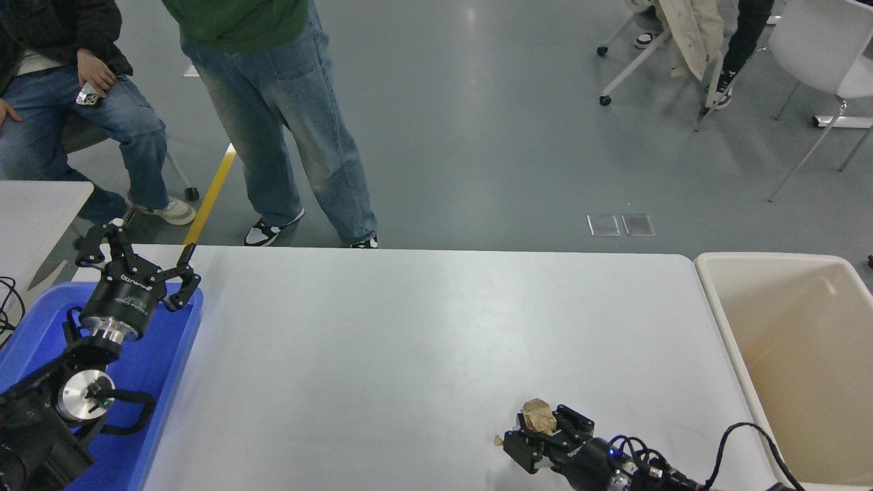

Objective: Clean the table surface

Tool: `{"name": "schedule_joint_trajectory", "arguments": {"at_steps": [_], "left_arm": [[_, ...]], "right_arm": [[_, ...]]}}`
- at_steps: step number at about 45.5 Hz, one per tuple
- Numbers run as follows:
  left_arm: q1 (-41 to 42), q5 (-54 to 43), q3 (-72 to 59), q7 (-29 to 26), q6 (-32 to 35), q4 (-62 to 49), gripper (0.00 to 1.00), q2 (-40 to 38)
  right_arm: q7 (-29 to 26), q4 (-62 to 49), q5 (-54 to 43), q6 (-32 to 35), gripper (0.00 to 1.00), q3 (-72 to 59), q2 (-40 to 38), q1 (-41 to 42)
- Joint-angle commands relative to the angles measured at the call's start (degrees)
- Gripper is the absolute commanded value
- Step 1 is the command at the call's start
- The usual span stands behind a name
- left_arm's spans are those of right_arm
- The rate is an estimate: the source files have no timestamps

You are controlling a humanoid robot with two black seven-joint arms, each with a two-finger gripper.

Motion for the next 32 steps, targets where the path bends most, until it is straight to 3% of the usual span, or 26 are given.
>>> {"name": "schedule_joint_trajectory", "arguments": {"at_steps": [1,14,18,22,26,29,32], "left_arm": [[0.01,0.01,0.0,0.0,0.02,-0.01,1.0,0.01],[0.01,0.01,0.0,0.0,0.02,-0.01,1.0,0.01],[0.01,0.01,0.0,0.0,-0.07,-0.01,1.0,0.01],[0.01,0.01,0.0,0.0,-0.07,-0.01,1.0,0.01],[0.01,0.01,0.0,0.0,0.02,-0.01,1.0,0.01],[0.01,0.01,0.0,0.0,-0.07,-0.01,1.0,0.01],[-0.08,0.01,0.0,0.0,0.02,-0.01,1.0,0.01]], "right_arm": [[-0.05,16.58,3.74,2.22,0.0,0.32,-13.27,8.83],[0.3,23.97,7.77,11.26,0.0,3.48,-24.61,16.21],[2.66,24.33,13.83,18.37,0.0,9.0,-27.6,17.27],[5.22,23.36,26.12,29.79,0.0,18.31,-30.41,17.18],[5.66,17.4,37.9,41.39,0.0,27.45,-33.05,16.57],[5.66,6.89,45.02,48.24,0.0,31.77,-32.53,15.69],[5.75,-2.28,47.77,50.64,0.0,32.75,-31.13,15.25]]}}
